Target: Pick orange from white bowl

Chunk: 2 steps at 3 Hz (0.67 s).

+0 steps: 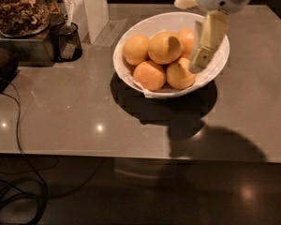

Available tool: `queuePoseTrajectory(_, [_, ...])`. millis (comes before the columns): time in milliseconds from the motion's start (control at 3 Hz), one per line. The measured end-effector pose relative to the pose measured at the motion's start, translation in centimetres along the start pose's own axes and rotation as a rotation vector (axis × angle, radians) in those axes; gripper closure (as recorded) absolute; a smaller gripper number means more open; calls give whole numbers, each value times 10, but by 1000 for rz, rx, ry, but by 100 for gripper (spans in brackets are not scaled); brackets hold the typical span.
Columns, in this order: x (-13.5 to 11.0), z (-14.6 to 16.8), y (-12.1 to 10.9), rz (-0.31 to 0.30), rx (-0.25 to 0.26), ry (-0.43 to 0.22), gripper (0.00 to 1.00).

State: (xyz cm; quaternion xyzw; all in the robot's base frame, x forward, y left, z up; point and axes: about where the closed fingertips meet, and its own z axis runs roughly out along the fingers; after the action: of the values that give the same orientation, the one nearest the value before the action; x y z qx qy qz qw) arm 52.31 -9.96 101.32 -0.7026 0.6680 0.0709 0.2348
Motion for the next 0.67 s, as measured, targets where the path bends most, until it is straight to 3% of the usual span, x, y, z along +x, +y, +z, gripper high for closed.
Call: queuePoseTrajectory(667, [-6,4,-16,-2,31,-37,0])
